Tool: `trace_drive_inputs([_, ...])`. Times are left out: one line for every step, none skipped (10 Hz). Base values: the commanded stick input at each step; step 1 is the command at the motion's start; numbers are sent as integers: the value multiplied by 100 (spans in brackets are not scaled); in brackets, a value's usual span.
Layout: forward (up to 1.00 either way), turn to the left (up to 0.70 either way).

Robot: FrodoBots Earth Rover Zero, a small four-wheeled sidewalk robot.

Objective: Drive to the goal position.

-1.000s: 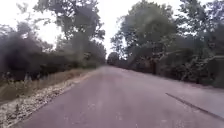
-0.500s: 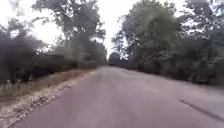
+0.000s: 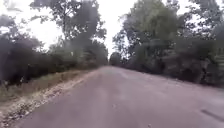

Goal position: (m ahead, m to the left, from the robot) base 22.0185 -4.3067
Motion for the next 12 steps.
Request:
trace_drive_inputs([100,0])
trace_drive_inputs([100,0])
trace_drive_inputs([100,0])
trace_drive_inputs([100,0])
trace_drive_inputs([100,0])
trace_drive_inputs([100,0])
trace_drive_inputs([100,0])
trace_drive_inputs([100,0])
trace_drive_inputs([100,0])
trace_drive_inputs([100,0])
trace_drive_inputs([100,0])
trace_drive_inputs([100,0])
